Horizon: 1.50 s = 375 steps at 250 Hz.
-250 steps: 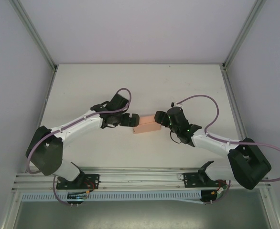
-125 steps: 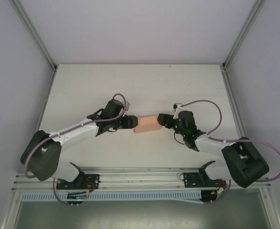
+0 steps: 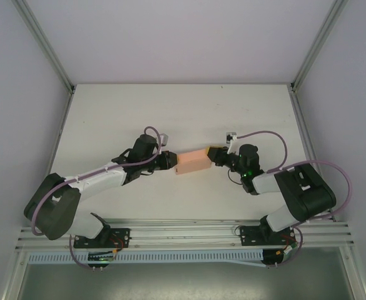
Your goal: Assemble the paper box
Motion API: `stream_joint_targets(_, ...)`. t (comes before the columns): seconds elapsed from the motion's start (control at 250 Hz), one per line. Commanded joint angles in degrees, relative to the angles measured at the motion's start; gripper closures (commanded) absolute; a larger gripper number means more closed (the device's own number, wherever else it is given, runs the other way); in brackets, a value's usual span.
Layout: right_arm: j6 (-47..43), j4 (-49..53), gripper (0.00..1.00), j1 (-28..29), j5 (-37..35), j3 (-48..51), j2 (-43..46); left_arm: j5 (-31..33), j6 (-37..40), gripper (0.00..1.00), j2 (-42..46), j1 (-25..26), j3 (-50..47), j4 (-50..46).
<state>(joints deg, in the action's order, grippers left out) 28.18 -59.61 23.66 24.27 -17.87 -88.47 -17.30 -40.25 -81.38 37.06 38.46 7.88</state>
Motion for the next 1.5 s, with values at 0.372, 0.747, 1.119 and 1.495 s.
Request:
stream_joint_targets(0.372,5.1,10.5,0.74,-1.0,-1.7,4.6,-7.1,4.4,2.0,0.87,-5.1,-0.4,-5.3,-16.2)
stream_joint_targets(0.747,2.9,35.6,0.45,0.6,-2.0,-7.6,9.7,1.5,11.9,0.42,-6.0,-0.4,13.0,-20.2)
stream_joint_targets(1.119,-6.2,51.6,0.04,0.7,-4.1,-21.7,15.1,7.9,18.1,0.02,-3.5,-0.4,23.8,-21.6)
stream_joint_targets(1.495,-69.0,83.4,0.01,10.0,0.9,-38.3,13.3,18.9,13.2,0.01,2.7,-7.5,17.0,-22.3)
